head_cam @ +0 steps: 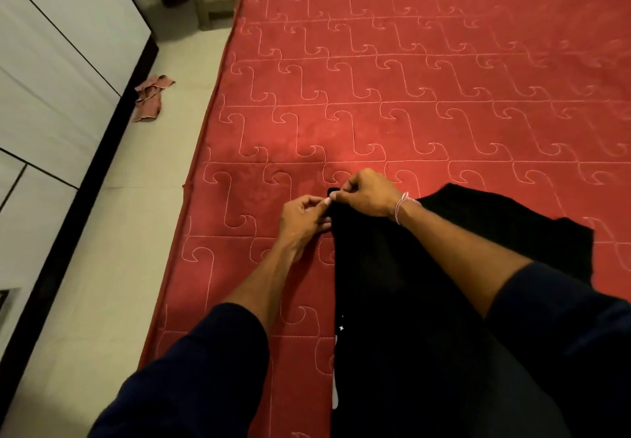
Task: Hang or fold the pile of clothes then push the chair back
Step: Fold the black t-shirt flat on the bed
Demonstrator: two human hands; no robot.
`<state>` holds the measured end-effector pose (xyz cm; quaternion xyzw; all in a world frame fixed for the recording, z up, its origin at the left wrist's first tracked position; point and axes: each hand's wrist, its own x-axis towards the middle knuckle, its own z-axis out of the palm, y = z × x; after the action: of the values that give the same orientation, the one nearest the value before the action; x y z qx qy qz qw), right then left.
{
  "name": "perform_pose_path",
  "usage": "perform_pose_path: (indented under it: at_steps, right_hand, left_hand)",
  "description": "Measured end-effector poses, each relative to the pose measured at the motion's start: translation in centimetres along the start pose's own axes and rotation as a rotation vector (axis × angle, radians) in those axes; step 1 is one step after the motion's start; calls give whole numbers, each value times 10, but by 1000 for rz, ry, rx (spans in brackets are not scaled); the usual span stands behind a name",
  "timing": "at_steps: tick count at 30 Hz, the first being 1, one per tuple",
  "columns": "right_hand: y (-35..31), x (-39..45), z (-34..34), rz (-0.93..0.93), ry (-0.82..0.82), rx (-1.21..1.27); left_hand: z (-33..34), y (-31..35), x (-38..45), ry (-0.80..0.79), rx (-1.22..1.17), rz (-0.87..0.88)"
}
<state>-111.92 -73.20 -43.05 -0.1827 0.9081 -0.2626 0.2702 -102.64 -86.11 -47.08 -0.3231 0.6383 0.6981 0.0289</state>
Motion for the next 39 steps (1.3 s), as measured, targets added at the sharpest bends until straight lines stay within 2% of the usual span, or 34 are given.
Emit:
perform_pose_path:
  at_steps: [4,9,12,15,17,23,28,33,39]
  right_hand:
    - [-4,11,-7,24,-170,208]
    - [0,19,-2,86,-91,558]
    - [5,20,4,72,-77,620]
    - [13,22,10,45,9,659]
    - [13,23,13,-3,36,610]
    - [13,31,22,-186,198,164]
    - [15,23,34,-186,400,25]
    - [12,-8,52,-234,567,-339]
    - [38,-91,72,-278,632,-239]
  left_hand:
    - [-7,-3,6,-41,-121,-79]
    - [-14,1,6,-114,-119,-122]
    - [-19,1,3,-224,-29,-125]
    - [-23,2,2,-289,39,-121]
    - [-24,3,1,-326,81,-122]
    - [-28,2,6,-381,130,-119]
    - [-27,-1,3,-335,104,-81]
    - [-23,-4,-3,-239,135,-14]
    - [-10,-7,-23,-55,126,27]
